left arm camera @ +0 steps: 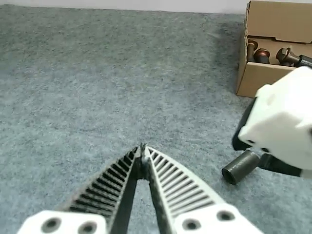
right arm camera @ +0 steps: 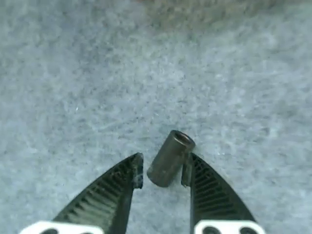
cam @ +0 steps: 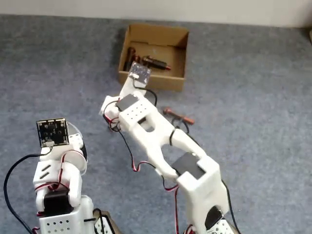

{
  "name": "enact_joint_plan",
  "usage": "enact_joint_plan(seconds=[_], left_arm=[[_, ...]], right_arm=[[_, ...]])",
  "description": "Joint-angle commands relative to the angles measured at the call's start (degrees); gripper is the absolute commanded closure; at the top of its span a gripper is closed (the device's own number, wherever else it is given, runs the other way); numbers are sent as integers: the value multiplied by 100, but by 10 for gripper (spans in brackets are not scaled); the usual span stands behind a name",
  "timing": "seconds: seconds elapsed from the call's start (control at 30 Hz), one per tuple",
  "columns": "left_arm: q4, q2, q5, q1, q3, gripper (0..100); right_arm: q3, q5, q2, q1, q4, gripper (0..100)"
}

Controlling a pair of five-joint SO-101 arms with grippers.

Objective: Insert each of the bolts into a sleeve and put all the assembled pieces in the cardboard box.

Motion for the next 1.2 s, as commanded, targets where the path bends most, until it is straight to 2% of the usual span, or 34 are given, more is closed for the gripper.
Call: enact_joint_plan(seconds=[0.0, 0.27, 0.47, 0.7, 1.17], left_arm=[[-114, -31, -35, -22, -224, 993], [-105, -31, -35, -22, -251, 993], [-105, -31, -35, -22, -259, 993], [-105, -31, -35, -22, -259, 993], [-114, -31, -35, -22, -242, 993]], right_arm=[[-514, -114, 215, -48, -92, 868], [-1569, -79, 1182, 48, 22, 868], [-1930, -114, 1051, 13, 998, 868], [-2000, -114, 963, 22, 1552, 868], [-1965, -123, 989, -154, 1455, 871]])
